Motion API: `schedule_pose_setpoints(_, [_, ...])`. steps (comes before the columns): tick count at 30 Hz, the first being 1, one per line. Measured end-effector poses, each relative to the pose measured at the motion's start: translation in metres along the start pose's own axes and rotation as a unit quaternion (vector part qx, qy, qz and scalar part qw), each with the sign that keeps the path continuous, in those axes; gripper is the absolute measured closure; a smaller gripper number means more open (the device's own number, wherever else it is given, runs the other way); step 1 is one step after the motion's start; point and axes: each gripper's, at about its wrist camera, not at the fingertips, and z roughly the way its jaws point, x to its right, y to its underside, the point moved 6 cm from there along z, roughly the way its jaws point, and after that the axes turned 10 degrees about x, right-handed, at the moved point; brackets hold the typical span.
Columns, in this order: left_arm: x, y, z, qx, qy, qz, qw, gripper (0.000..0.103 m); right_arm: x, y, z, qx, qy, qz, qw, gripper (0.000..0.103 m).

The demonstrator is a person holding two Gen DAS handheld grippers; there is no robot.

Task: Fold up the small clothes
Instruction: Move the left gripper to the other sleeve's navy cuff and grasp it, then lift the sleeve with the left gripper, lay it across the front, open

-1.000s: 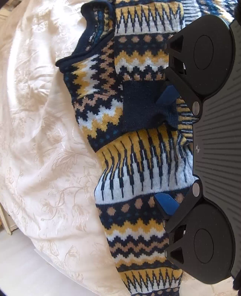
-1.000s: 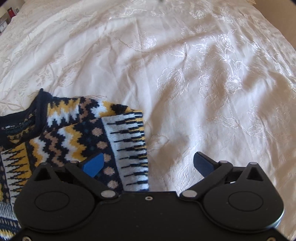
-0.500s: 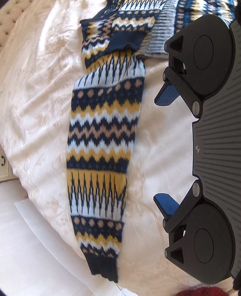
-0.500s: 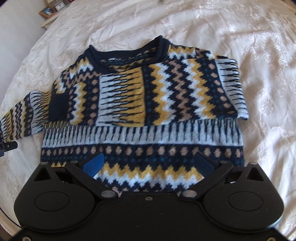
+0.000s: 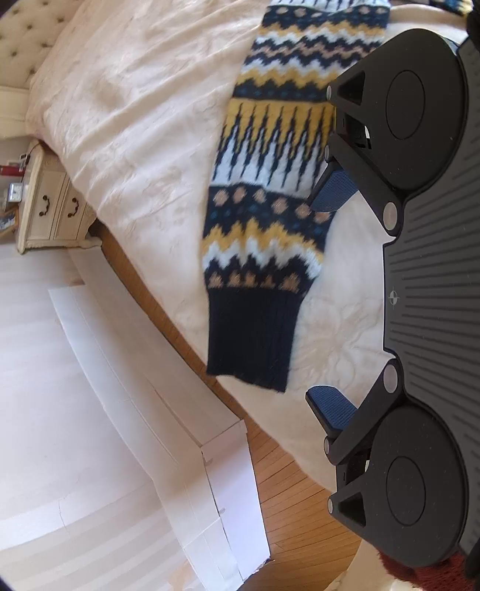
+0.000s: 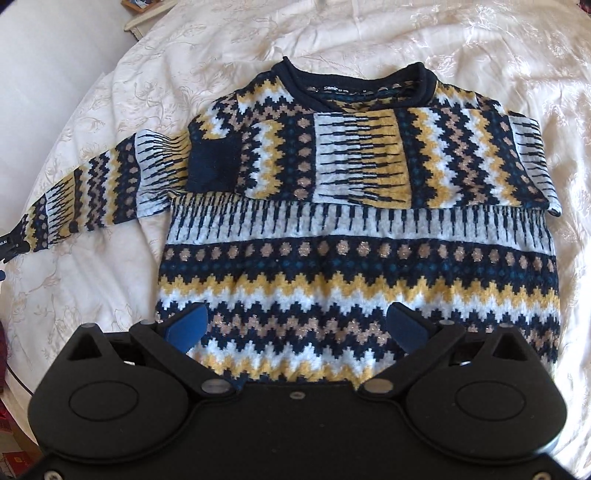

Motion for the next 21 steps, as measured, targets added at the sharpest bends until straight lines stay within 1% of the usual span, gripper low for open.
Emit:
schedule_pose_setpoints(2, [-0.010,-0.008,0.008,0.003,0.001,-0.018,0.9998,0.001,-0.007,-0.002,0.001,0.002,-0.001,-0.002,1.000,0.001])
schedule_pose_setpoints(5, [-0.019,-0.011,0.025,-0.007,0.004,-0.035,0.9993,0.004,-0.016,-0.004,0.004,0.002,-0.001,-0.009,1.000,0.001])
schedule_pose_setpoints(6, [-0.022,-0.009,0.029,-0.009,0.005,-0.043,0.9990,0.019,-0.019,-0.004,0.005,0.001,-0.001,-0.012,1.000,0.001])
schedule_pose_setpoints(7, [-0.024,-0.008,0.032,-0.012,0.008,-0.051,0.9986,0.031,-0.021,-0.004,0.006,-0.001,-0.001,-0.014,1.000,0.001])
schedule_pose_setpoints(8, [-0.026,-0.006,0.035,-0.016,0.012,-0.061,0.9979,0.035,-0.022,-0.003,0.006,-0.003,-0.001,-0.016,1.000,0.001])
schedule_pose_setpoints(9, [-0.027,-0.006,0.035,-0.014,0.014,-0.067,0.9975,0.041,-0.024,-0.003,0.007,-0.005,-0.001,-0.017,1.000,0.001])
schedule_pose_setpoints(11, [-0.029,-0.007,0.033,-0.007,0.027,-0.078,0.9966,0.058,-0.025,-0.002,0.008,-0.008,0.000,-0.019,1.000,0.001])
schedule_pose_setpoints(12, [-0.027,-0.010,0.031,-0.003,0.031,-0.075,0.9967,0.078,-0.025,-0.001,0.008,-0.010,0.000,-0.021,1.000,0.001])
schedule_pose_setpoints(13, [-0.027,-0.012,0.028,0.000,0.028,-0.069,0.9972,0.094,-0.025,-0.001,0.009,-0.012,0.000,-0.022,1.000,0.001])
schedule_pose_setpoints(14, [-0.027,-0.013,0.023,0.004,0.027,-0.065,0.9975,0.098,-0.026,0.000,0.009,-0.014,0.000,-0.023,1.000,0.001])
schedule_pose_setpoints(17, [-0.021,-0.025,0.004,0.020,0.055,-0.069,0.9959,0.098,-0.026,0.002,0.012,-0.021,-0.003,-0.025,0.999,0.001])
schedule_pose_setpoints(21, [0.001,-0.044,-0.031,0.045,0.086,-0.059,0.9935,0.098,-0.026,0.003,0.015,-0.027,-0.013,-0.024,0.999,0.001])
